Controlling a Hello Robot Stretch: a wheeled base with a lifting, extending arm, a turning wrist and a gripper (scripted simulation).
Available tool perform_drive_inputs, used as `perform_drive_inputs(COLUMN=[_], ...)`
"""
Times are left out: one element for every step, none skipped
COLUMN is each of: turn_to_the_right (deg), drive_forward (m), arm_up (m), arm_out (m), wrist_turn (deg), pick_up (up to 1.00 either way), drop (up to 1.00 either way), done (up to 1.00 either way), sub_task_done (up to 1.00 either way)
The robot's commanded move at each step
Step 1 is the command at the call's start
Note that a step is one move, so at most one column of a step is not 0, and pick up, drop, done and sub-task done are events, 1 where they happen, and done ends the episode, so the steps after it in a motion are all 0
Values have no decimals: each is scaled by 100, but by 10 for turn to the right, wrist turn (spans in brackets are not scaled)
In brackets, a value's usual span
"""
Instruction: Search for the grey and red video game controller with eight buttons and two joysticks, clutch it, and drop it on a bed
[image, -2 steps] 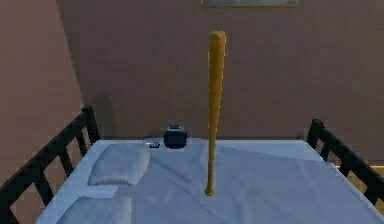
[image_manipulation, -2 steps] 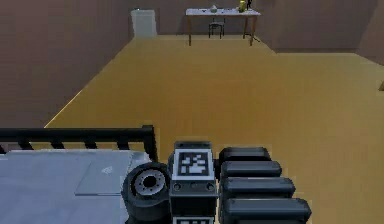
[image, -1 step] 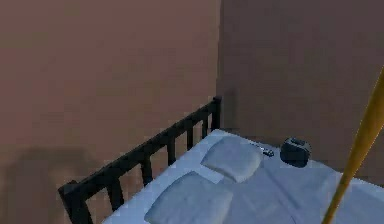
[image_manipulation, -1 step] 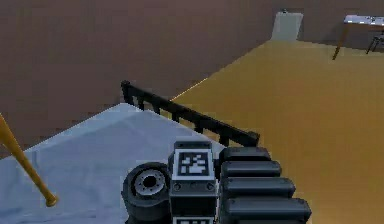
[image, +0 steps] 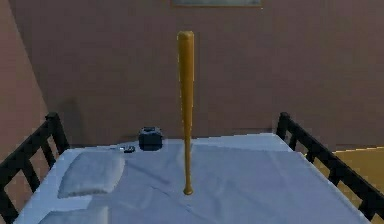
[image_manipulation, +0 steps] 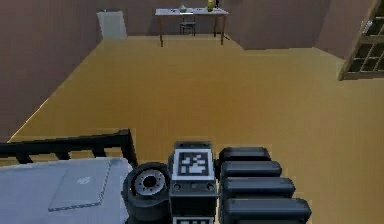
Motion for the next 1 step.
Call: perform_drive_inputs(turn_to_the_right=[450], drive_forward=[0], arm_up=[0], arm_out=[0], wrist_turn=[0], pick_up=[0], drop=[0], done=[0], sub_task_done=[0])
